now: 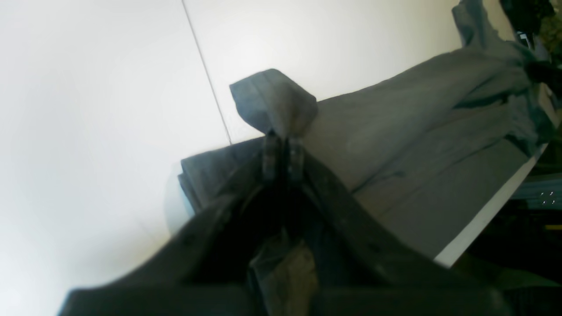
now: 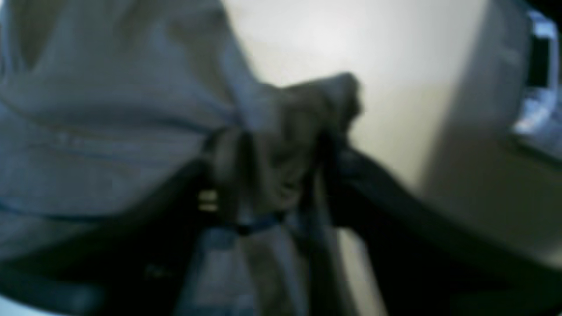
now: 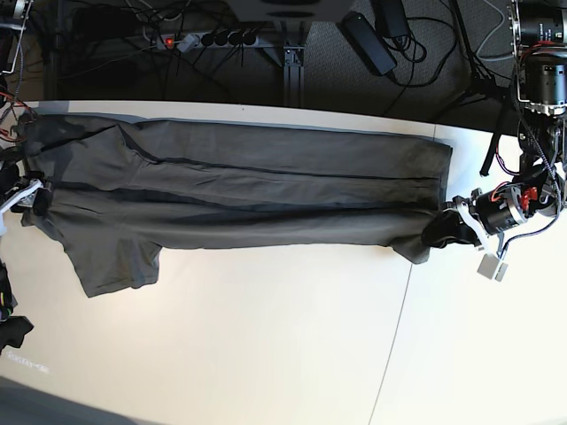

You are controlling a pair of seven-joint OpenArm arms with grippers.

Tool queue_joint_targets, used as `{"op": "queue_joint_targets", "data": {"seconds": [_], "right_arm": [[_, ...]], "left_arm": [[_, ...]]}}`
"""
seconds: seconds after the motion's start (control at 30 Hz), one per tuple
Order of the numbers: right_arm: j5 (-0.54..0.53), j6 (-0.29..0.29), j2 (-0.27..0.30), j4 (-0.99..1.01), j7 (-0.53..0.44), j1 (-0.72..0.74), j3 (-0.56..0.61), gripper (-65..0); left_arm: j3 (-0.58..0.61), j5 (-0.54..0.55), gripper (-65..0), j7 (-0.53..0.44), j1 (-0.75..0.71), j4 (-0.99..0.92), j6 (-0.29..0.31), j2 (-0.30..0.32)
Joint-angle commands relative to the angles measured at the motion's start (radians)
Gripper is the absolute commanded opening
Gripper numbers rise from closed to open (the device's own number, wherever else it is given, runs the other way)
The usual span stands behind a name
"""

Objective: Fold the T-shirt properly
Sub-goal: 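Fold the lifted edge over onto the folded strip with both grippers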

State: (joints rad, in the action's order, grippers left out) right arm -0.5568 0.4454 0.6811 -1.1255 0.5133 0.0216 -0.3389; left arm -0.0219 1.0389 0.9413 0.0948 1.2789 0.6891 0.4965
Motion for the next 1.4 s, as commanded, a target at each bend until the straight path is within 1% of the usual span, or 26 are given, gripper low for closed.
{"op": "queue_joint_targets", "data": {"seconds": [0.0, 0.07, 0.13, 0.3, 0.4, 0.53, 0.67, 0.73, 0.87, 0.97, 1.03, 1.07, 1.1, 1.13, 1.2, 1.23, 1.37], "right_arm": [[-0.032, 0.056, 0.031, -0.019, -0.047, 0.018, -0.031, -30.0], [-0.062, 0.056, 0.031, -0.027, -0.055, 0.029, -0.070, -30.0], [-0.064, 0.056, 0.032, -0.027, -0.053, 0.062, -0.091, -30.0], [-0.013, 0.057, 0.019, 0.013, -0.037, 0.188, -0.072, -30.0], [0.004, 0.056, 0.002, 0.127, -0.039, 0.287, -0.013, -30.0], [0.060, 0.056, -0.042, 0.333, -0.066, 0.426, 0.092, -30.0], [0.071, 0.057, -0.091, 0.502, -0.093, 0.501, 0.190, -30.0], [0.073, 0.057, -0.116, 0.533, -0.095, 0.507, 0.227, -30.0], [0.156, 0.058, -0.168, 0.539, -0.093, 0.507, 0.285, -30.1], [0.159, 0.060, -0.195, 0.539, -0.080, 0.507, 0.321, -30.1], [0.157, 0.060, -0.208, 0.537, -0.054, 0.507, 0.336, -30.4], [0.158, 0.060, -0.213, 0.536, -0.052, 0.507, 0.340, -31.4], [0.158, 0.060, -0.216, 0.536, -0.053, 0.507, 0.340, -35.5], [0.157, 0.059, -0.217, 0.536, -0.053, 0.507, 0.340, -42.1], [0.158, 0.059, -0.215, 0.526, -0.054, 0.507, 0.339, -59.1], [0.161, 0.059, -0.213, 0.520, -0.053, 0.507, 0.339, -65.0], [0.198, 0.059, -0.204, 0.470, -0.048, 0.506, 0.337, -65.0]], "left_arm": [[-0.008, 0.018, -65.0, -0.021, 0.019, 0.016, 0.009, 0.019], [-0.008, 0.014, -65.0, -0.020, 0.019, 0.016, 0.009, 0.019], [-0.008, 0.011, -65.0, -0.020, 0.019, 0.016, 0.009, 0.019], [-0.008, 0.011, -65.0, -0.001, 0.019, 0.016, 0.009, 0.019], [-0.008, 0.011, -65.0, 0.000, 0.019, 0.016, 0.009, 0.019], [-0.008, 0.012, -65.0, 0.002, 0.018, 0.016, 0.009, 0.019], [-0.008, 0.019, -65.0, 0.006, 0.019, 0.016, 0.009, 0.019], [-0.008, 0.019, -65.0, 0.006, 0.019, 0.016, 0.009, 0.019], [-0.008, 0.022, -65.0, 0.005, 0.019, 0.016, 0.009, 0.019], [-0.008, 0.035, -65.0, 0.005, 0.019, 0.016, 0.009, 0.019], [-0.008, 0.035, -65.0, 0.005, 0.019, 0.016, 0.009, 0.019], [-0.008, 0.034, -65.0, 0.005, 0.019, 0.016, 0.009, 0.019], [-0.008, 0.034, -65.0, 0.005, 0.019, 0.016, 0.009, 0.019], [-0.008, 0.034, -65.0, 0.005, 0.019, 0.016, 0.009, 0.019], [-0.008, 0.034, -65.0, 0.005, 0.019, 0.016, 0.009, 0.019], [-0.008, 0.034, -65.0, 0.005, 0.019, 0.016, 0.009, 0.019], [-0.008, 0.043, -65.0, -0.001, 0.019, 0.019, 0.009, 0.019]]}}
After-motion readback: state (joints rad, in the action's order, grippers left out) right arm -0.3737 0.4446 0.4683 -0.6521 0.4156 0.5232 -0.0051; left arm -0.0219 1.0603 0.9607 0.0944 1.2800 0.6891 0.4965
